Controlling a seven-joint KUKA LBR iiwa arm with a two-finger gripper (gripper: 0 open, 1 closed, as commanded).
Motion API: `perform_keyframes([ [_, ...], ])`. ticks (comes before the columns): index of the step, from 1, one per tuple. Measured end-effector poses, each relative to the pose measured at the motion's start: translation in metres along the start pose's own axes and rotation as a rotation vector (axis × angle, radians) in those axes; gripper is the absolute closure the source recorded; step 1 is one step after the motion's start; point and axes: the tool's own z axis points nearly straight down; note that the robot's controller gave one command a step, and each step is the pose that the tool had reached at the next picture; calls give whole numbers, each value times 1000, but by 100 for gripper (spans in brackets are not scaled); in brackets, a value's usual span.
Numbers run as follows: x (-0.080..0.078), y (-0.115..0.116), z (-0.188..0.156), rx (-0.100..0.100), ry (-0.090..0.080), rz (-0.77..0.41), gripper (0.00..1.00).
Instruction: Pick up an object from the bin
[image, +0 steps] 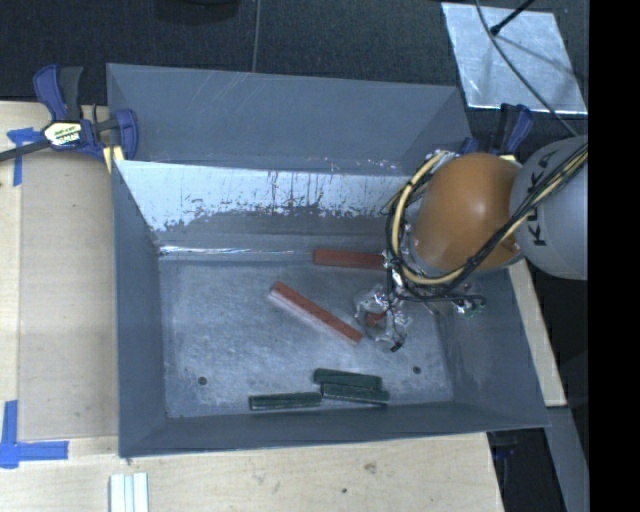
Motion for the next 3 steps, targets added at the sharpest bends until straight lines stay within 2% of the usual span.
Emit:
perform_keyframes([
  [1, 0, 0, 0, 0, 0, 1, 0],
  [2, 0, 0, 0, 0, 0, 1, 100],
  [3, -2, -3, -1, 1, -4, 37, 100],
])
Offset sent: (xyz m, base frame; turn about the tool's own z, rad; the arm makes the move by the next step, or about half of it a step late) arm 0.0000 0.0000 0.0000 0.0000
